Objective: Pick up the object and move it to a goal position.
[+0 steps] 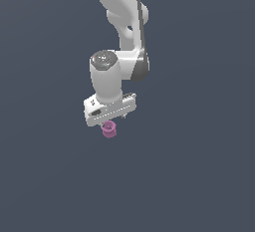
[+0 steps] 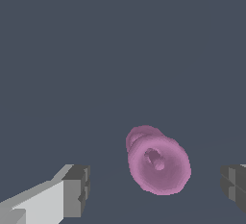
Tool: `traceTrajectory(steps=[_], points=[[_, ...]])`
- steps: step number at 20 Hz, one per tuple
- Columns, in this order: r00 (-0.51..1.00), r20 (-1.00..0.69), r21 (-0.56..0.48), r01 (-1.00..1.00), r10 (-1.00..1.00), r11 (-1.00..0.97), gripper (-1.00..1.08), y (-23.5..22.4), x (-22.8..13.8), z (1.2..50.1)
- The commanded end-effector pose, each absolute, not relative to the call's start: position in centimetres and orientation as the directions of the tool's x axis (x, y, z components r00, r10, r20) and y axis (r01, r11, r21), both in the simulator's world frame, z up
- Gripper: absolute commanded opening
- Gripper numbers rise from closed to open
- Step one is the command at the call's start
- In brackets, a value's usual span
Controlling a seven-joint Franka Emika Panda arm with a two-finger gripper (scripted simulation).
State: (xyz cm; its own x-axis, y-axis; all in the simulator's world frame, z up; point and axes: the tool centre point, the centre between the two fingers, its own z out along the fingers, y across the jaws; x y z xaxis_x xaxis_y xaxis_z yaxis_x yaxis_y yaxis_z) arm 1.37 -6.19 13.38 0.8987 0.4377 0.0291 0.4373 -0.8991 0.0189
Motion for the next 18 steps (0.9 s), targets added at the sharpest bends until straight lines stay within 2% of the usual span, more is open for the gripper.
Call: traceTrajectory(steps=[1, 18], points=[[0.876, 0.021, 0.016, 0.482, 0.483, -0.876, 1.00, -6.9, 1.2, 12.4], [0.801, 0.000, 0.000, 0.598, 0.598, -0.801, 1.00, -9.0, 0.4, 9.7]])
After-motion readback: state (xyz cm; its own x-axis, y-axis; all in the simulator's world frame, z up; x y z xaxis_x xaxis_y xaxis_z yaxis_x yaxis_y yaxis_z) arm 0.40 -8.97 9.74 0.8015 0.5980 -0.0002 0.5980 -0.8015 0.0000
